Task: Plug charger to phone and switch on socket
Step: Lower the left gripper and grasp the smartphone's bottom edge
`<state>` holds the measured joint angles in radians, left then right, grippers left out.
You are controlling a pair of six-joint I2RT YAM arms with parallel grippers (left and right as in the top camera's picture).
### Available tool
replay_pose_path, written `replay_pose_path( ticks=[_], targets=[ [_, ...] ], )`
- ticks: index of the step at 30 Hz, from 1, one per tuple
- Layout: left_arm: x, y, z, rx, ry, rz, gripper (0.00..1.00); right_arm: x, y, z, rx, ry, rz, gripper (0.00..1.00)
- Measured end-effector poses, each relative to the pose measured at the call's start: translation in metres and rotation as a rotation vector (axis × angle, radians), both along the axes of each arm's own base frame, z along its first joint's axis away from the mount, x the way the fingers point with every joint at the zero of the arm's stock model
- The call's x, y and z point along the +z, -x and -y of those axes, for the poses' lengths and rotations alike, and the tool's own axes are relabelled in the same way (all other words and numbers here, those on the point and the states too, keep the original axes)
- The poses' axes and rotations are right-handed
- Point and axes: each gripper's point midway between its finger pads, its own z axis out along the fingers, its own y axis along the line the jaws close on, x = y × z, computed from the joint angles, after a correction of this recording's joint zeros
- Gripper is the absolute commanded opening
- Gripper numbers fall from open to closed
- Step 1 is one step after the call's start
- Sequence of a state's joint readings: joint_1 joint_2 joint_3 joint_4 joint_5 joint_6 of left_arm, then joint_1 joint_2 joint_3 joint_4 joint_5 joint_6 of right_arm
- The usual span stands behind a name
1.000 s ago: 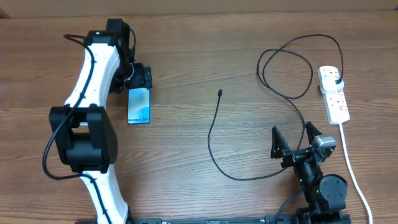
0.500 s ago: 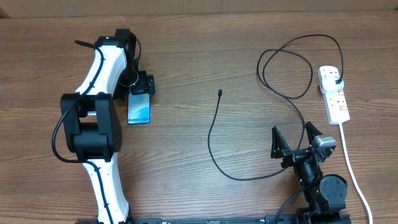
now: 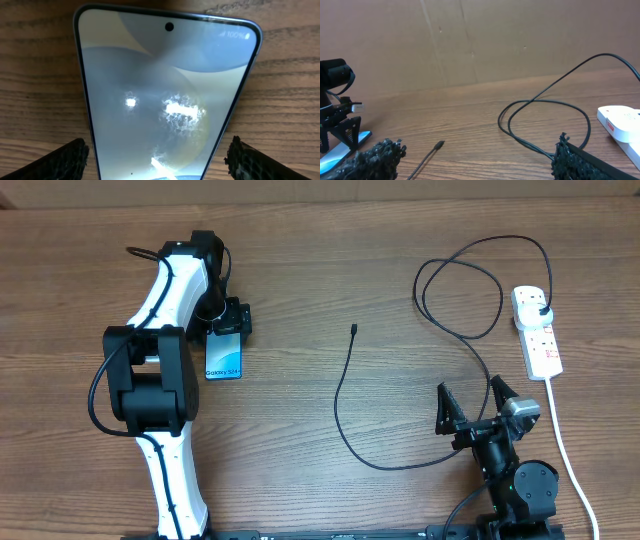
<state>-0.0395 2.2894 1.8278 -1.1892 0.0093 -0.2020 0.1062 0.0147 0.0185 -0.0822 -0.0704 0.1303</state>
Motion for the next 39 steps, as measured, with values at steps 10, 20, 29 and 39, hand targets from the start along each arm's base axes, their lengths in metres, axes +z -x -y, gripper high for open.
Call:
replay_pose_path(
  ticks=[10,20,29,39],
  targets=[
    [-0.004,-0.005,0.0,-0.021,0.002,0.025,0.91,0.0,0.0,0.0,0.0,0.0,0.0,1.0],
    [-0.008,0.004,-0.001,-0.04,-0.002,-0.008,0.9,0.0,0.0,0.0,0.0,0.0,0.0,1.0],
    [-0.013,0.008,-0.002,-0.048,-0.007,0.001,0.9,0.0,0.0,0.0,0.0,0.0,0.0,1.0],
    [-0.013,0.007,-0.002,-0.045,-0.008,0.024,0.83,0.0,0.0,0.0,0.0,0.0,0.0,1.0]
  ],
)
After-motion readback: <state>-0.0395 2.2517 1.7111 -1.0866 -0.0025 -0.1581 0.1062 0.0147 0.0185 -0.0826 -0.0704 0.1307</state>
